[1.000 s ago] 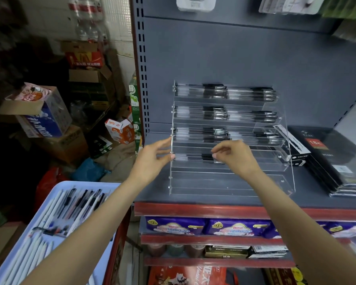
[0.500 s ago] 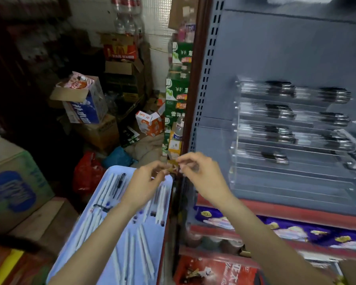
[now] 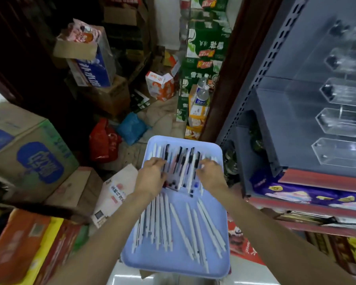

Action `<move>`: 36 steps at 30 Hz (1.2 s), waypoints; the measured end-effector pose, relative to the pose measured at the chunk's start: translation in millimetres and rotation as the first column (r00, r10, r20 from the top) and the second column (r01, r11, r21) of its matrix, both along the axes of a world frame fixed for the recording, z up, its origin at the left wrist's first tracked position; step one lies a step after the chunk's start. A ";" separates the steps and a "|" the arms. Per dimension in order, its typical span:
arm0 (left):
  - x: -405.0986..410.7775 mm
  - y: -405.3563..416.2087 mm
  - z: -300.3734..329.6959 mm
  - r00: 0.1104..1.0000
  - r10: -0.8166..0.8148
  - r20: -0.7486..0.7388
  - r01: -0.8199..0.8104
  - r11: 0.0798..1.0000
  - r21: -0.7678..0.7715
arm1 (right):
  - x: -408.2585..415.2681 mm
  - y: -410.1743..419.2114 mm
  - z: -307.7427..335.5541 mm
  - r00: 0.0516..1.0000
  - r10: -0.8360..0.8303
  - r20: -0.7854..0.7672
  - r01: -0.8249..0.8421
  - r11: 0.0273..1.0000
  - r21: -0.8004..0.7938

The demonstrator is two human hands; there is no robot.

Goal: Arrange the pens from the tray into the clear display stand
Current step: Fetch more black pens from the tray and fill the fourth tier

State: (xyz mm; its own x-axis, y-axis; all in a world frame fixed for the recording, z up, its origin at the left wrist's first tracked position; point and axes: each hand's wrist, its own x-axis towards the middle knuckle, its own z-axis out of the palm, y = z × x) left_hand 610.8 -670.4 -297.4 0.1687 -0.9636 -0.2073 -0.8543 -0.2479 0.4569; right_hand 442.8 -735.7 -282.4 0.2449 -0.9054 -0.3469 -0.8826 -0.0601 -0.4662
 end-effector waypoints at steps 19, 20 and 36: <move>-1.2 -60.6 -14.2 0.969 0.218 0.117 -0.235 0.957 0.170 | 26.1 -26.1 -27.4 0.981 -0.186 -0.055 0.190 0.978 0.083; -0.1 -62.0 -13.0 0.973 0.211 0.094 -0.225 0.957 0.183 | 26.0 -26.3 -25.3 0.979 -0.205 -0.025 0.206 0.974 0.095; -74.3 -46.5 118.3 0.779 -0.271 -0.566 0.116 0.949 -0.295 | -61.4 -8.7 122.0 0.462 -0.282 0.841 0.333 0.934 0.130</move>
